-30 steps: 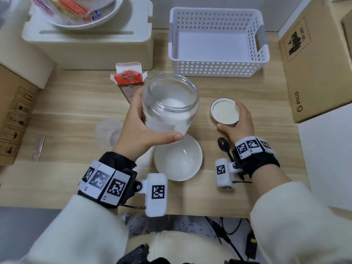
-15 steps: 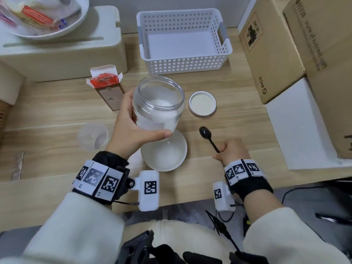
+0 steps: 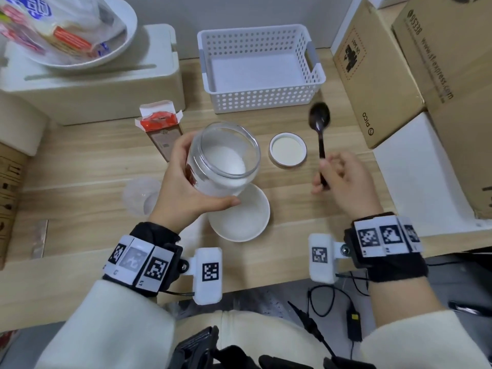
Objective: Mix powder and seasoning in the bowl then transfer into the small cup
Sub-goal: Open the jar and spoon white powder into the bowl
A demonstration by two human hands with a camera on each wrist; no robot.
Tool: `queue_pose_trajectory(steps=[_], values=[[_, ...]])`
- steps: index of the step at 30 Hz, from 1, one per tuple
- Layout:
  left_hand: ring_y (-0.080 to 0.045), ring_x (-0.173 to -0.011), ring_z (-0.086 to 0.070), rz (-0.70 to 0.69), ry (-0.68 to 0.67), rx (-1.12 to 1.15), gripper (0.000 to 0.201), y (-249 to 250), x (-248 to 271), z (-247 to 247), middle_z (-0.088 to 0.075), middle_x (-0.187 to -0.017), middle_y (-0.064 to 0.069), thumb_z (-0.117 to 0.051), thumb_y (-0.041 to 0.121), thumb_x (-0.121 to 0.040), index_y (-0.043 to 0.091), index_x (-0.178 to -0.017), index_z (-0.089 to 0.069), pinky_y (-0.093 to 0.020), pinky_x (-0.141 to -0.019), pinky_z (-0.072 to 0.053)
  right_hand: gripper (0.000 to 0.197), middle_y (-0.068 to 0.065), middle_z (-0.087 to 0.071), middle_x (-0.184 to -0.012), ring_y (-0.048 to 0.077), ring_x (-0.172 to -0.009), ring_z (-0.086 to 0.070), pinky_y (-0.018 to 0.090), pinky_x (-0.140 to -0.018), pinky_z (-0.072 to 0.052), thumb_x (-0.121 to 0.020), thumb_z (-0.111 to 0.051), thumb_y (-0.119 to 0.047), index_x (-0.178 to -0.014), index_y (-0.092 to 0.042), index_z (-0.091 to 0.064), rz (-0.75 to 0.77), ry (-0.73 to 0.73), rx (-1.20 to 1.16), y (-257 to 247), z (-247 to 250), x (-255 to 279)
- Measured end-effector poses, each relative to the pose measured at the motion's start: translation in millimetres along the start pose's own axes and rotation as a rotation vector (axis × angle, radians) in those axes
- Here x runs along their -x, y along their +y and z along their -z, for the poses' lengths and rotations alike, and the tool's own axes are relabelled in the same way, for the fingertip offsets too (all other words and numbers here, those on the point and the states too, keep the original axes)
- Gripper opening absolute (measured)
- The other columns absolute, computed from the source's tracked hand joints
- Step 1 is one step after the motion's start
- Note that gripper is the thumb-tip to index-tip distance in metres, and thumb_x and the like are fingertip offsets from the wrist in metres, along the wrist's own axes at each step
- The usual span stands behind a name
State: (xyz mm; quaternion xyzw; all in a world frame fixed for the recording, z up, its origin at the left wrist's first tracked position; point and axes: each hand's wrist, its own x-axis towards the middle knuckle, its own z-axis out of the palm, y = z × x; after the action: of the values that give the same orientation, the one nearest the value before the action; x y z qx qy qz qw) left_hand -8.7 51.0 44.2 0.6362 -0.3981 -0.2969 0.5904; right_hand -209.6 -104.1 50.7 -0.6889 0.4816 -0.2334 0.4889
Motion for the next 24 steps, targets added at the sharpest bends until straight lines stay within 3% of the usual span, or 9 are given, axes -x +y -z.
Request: queue_pose_trajectory(steps=[2,5,12,16,19,22,24], values=[[0.006,-0.115,-0.047,-0.022,-0.016,-0.03,0.092,2.8,-2.1,4.1,-0.047,-0.123,0.017,-0.083,0.029,-0.038,0.038,-0.118,-0.037,-0.01,-0.093,-0.038,0.021,-0.003,-0.06,-0.057,0.002,-0.042,-0.053,0.014,-0.051,-0.046,-0.085,-0.06,-0.004,-0.075,-0.023,-0.058,0.175,0.013,-0.107,-38.7,1.7,3.3],[-0.006,-0.121,-0.046,-0.041,-0.037,-0.071,0.093,5.3,-4.5,10.2,-0.048,-0.126,0.013,-0.084,0.03,-0.038,0.039,-0.119,-0.038,-0.011,-0.093,-0.038,0.017,-0.013,-0.065,-0.053,0.004,-0.044,-0.056,0.014,-0.053,-0.046,-0.075,-0.071,-0.001,-0.072,-0.018,-0.068,0.28,-0.037,-0.239,-75.8,3.4,9.2],[-0.008,-0.123,-0.046,-0.048,-0.026,-0.069,0.094,5.4,-6.3,18.8,-0.048,-0.129,0.013,-0.085,0.028,-0.038,0.043,-0.119,-0.04,-0.014,-0.095,-0.039,0.005,-0.013,-0.066,-0.059,0.008,-0.051,-0.058,0.02,-0.057,-0.046,-0.07,-0.072,-0.018,-0.071,-0.021,-0.069,0.544,0.003,-0.362,-92.9,6.1,10.6],[-0.009,-0.12,-0.05,-0.081,-0.024,-0.08,0.095,12.4,-4.4,18.9,-0.052,-0.126,0.011,-0.086,0.026,-0.038,0.041,-0.12,-0.04,-0.018,-0.096,-0.04,0.01,-0.005,-0.062,-0.067,0.006,-0.061,-0.055,0.017,-0.063,-0.043,-0.071,-0.075,-0.021,-0.077,-0.013,-0.071,0.74,-0.094,-0.023,-100.6,-11.4,8.5],[-0.006,-0.116,-0.052,-0.128,-0.03,-0.104,0.095,20.6,-5.8,17.4,-0.054,-0.122,0.019,-0.087,0.025,-0.04,0.037,-0.121,-0.04,-0.019,-0.095,-0.041,0.014,-0.004,-0.061,-0.067,0.006,-0.059,-0.051,0.032,-0.059,-0.047,-0.073,-0.075,-0.023,-0.074,-0.009,-0.072,0.894,-0.07,0.217,-102.2,-25.5,9.3],[-0.003,-0.117,-0.052,-0.123,-0.02,-0.155,0.094,27.1,-7.0,19.1,-0.052,-0.121,0.025,-0.086,0.028,-0.04,0.049,-0.118,-0.038,-0.022,-0.097,-0.043,0.016,-0.009,-0.056,-0.063,0.002,-0.06,-0.045,0.034,-0.059,-0.043,-0.073,-0.073,-0.026,-0.068,-0.01,-0.07,0.872,-0.074,0.289,-99.1,-29.8,7.5],[-0.007,-0.118,-0.051,-0.123,-0.003,-0.214,0.096,28.3,-6.9,20.3,-0.053,-0.124,0.018,-0.087,0.025,-0.04,0.05,-0.119,-0.038,-0.031,-0.099,-0.044,0.019,-0.007,-0.055,-0.059,0.007,-0.057,-0.045,0.031,-0.059,-0.04,-0.073,-0.071,-0.028,-0.065,-0.011,-0.068,0.796,-0.093,0.309,-95.6,-31.6,5.4]])
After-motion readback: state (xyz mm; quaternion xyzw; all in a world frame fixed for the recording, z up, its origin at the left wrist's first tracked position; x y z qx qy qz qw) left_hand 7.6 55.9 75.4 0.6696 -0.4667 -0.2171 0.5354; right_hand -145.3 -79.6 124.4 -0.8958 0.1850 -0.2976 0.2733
